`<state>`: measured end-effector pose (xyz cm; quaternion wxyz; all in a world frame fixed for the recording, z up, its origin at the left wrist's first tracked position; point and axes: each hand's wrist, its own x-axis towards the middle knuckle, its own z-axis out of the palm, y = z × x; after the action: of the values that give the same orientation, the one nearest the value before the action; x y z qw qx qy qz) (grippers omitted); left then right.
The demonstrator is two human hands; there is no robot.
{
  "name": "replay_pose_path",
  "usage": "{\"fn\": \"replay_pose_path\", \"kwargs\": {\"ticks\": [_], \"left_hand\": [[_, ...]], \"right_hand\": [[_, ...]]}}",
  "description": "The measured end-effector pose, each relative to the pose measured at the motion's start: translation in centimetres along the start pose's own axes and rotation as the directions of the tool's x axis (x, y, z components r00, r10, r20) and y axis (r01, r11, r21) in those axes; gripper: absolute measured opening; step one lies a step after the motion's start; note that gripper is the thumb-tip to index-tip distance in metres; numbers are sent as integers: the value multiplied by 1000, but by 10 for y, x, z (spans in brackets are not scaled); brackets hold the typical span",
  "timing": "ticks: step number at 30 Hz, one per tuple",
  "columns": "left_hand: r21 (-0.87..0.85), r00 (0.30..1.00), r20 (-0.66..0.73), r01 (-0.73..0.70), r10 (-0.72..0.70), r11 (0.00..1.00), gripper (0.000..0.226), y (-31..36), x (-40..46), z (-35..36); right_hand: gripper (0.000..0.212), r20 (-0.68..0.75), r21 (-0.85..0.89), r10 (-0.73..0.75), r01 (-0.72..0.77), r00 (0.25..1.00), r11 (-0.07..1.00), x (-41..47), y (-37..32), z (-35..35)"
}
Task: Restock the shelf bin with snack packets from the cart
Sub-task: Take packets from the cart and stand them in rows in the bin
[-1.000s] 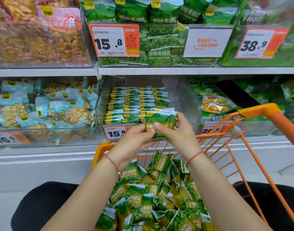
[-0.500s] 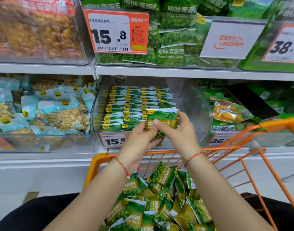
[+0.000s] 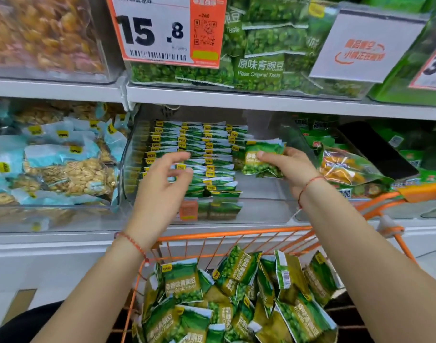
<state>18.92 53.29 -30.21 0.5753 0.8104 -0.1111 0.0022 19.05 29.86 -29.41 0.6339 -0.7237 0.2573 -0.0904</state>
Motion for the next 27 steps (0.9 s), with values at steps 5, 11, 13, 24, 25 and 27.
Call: {"fn": "replay_pose_path", "kwargs": {"ticks": [5,11,13,24,25,27], "left_hand": [[-26,995,-79,-62,59,998,26,-14,3,-6],[-53,995,-58,-78,75,996,23,-21,2,-4],[-44,995,-42,-90,89,995,23,-21,1,-2],[-66,993,-23,-121,120,990,21,-20,-2,-3],[-68,992,-19,-122,121,990,22,-20,-2,-3],[-66,992,-16,-124,123,990,22,-20,-2,-3]], "right_hand": [[87,53,2,248,-248,967,969,40,28,15],[80,110,45,289,-295,951,954,61,38,16],[67,98,-49,288,-284,953,958,63,41,12],[33,-31,-452,45,-54,999,890,78,44,16],[34,-29,-478,50,-58,998,876,78,46,18],[34,-52,-475,88,-103,995,874,79,49,21]]}}
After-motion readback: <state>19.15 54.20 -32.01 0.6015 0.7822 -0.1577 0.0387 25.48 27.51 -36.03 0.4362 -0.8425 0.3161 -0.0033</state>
